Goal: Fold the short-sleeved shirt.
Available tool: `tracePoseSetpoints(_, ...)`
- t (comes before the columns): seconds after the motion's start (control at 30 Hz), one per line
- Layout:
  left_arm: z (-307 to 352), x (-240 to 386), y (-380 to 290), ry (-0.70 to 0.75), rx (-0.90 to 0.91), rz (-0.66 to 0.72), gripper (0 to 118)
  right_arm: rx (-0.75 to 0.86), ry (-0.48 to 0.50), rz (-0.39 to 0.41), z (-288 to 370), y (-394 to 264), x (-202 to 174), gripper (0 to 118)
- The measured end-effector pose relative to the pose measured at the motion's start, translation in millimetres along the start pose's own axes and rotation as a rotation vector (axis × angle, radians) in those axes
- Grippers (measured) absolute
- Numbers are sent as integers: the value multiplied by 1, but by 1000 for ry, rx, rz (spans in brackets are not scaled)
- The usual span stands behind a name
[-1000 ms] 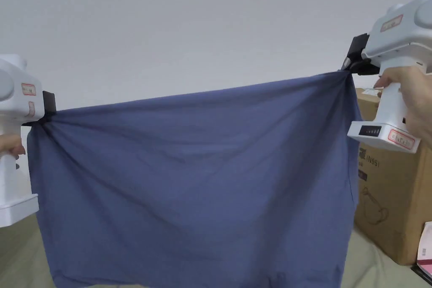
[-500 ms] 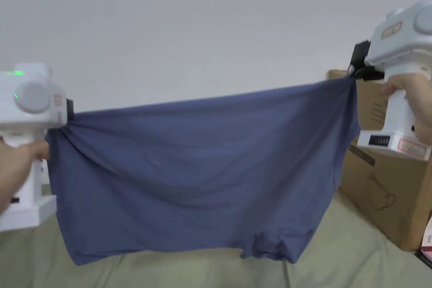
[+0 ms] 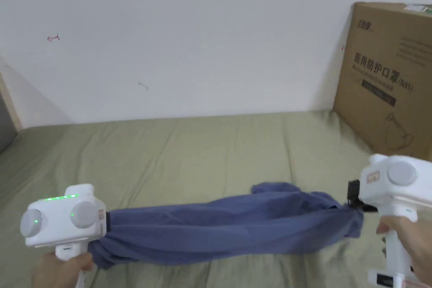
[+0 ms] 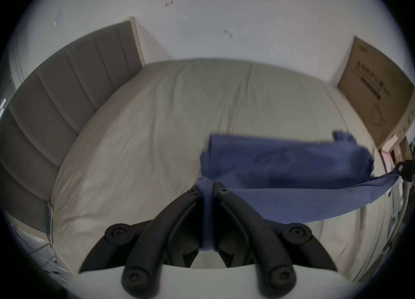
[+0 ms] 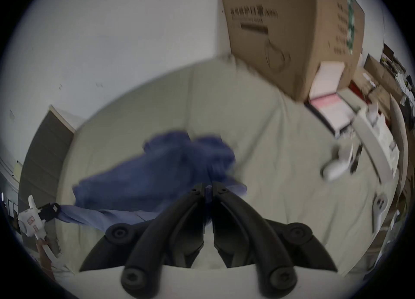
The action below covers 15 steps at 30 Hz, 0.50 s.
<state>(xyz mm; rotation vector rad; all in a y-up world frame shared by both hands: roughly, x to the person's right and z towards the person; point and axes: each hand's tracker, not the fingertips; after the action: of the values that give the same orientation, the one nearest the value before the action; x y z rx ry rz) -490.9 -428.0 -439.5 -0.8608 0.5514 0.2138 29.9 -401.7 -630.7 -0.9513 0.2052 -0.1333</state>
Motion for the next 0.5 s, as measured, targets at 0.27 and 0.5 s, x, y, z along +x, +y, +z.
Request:
tracePoseSetpoints(0.27,56,-31,-125,-41,-39,22,6,-102,-6,-52,40,-134,78,6)
tracePoseSetpoints(0.5,130,-41,-211,2,-24,-78,6,-117,1,22,122,-218,107,6)
